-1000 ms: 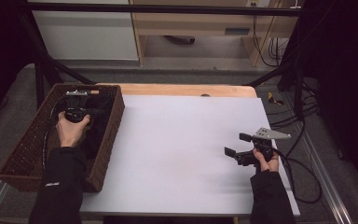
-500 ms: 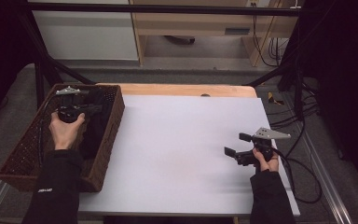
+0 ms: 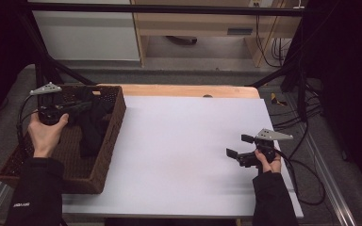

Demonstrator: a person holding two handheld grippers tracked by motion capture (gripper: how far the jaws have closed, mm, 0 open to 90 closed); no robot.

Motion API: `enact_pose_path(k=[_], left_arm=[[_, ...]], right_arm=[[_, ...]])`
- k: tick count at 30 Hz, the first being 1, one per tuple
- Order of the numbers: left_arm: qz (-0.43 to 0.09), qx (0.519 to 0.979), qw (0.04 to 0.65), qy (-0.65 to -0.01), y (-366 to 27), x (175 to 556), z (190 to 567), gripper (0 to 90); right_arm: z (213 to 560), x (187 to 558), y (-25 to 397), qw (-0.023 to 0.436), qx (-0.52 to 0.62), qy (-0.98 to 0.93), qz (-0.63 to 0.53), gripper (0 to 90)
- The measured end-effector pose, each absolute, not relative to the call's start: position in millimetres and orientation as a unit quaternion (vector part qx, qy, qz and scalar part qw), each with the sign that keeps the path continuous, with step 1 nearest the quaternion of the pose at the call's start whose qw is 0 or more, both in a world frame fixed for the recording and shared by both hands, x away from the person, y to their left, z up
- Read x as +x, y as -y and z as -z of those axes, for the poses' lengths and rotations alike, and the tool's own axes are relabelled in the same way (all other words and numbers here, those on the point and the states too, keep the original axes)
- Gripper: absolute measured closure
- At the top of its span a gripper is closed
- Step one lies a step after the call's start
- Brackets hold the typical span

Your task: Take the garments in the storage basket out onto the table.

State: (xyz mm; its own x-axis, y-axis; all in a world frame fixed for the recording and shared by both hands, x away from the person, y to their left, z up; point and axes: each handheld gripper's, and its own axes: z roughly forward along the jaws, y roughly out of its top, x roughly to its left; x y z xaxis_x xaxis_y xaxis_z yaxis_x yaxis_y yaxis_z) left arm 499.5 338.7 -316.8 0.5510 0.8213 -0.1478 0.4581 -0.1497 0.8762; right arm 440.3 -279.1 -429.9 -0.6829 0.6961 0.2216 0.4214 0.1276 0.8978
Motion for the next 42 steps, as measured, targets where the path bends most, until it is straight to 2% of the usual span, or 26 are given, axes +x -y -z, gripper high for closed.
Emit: enact_pose_path(k=[21, 42], left_arm=[[-0.199, 0.749, 0.501, -0.387, -336.6, 464.0, 256.4, 77.4], [-0.198, 0.76, 0.515, -0.343, -324.4, 441.1, 215.4, 77.5]], right_arm=[[428.5, 439.8, 280.5, 0.127, 0.378, -0.737, -0.545, 0.7], [427.5, 439.1, 281.0, 0.128, 0.376, -0.737, -0.547, 0.7]])
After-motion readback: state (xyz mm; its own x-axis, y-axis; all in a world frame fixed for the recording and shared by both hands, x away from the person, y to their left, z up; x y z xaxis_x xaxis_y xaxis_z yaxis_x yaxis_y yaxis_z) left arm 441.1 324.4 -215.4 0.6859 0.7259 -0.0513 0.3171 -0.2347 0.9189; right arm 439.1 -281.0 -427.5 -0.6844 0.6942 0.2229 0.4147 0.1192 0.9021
